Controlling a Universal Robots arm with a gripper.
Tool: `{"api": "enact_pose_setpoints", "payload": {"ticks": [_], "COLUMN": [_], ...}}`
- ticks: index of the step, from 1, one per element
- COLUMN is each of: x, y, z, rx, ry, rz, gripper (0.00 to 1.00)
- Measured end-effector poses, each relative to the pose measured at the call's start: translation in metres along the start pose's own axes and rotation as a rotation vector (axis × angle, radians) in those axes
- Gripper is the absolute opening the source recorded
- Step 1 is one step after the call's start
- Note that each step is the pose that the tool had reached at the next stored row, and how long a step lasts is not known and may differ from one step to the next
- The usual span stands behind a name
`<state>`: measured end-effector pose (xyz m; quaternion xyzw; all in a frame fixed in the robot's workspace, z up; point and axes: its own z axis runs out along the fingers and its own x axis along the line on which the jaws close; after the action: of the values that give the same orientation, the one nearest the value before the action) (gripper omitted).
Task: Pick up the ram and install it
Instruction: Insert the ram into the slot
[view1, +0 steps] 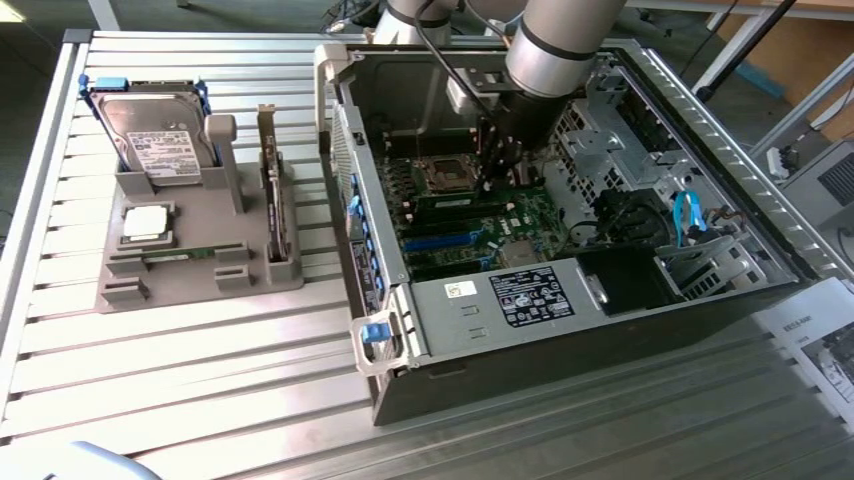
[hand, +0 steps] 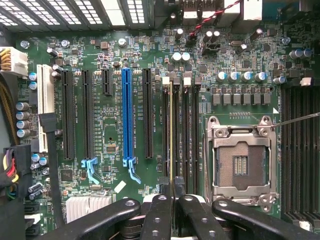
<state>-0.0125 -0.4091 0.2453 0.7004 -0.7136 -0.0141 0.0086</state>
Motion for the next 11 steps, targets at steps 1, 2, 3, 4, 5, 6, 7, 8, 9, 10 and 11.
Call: {"api": "enact_pose_setpoints", "payload": {"ticks": [1,2,3,4,5,6,7,8,9,10,11], "x": [0.0000,0.0000,0.0000,0.0000,0.0000,0.0000,0.0000,0.0000,0.0000,0.0000,0.0000], "y": [0.0000,0.0000,0.0000,-0.0001,-0.0001,-0.0001,-0.0001,-0.0001,-0.0001,-0.0001,-0.0001], "z": [0.0003,0.0006,0.0009,0.0013,0.0016,0.0020,0.0024,0.0027,0.0031,0.0034,0.0037], "rx": [0.0000,0.0000,0.0001,0.0002,0.0002,0.0003,0.0003,0.0004,0.0004,0.0005,0.0005], "ry": [0.0000,0.0001,-0.0001,-0.0001,0.0000,0.0000,0.0000,0.0001,0.0000,0.0000,0.0001], "rz": [0.000,0.000,0.000,0.000,0.000,0.000,0.000,0.000,0.000,0.000,0.000], "gripper": [0.12,0.12,0.12,0.12,0.12,0.12,0.12,0.12,0.12,0.12,0.12]}}
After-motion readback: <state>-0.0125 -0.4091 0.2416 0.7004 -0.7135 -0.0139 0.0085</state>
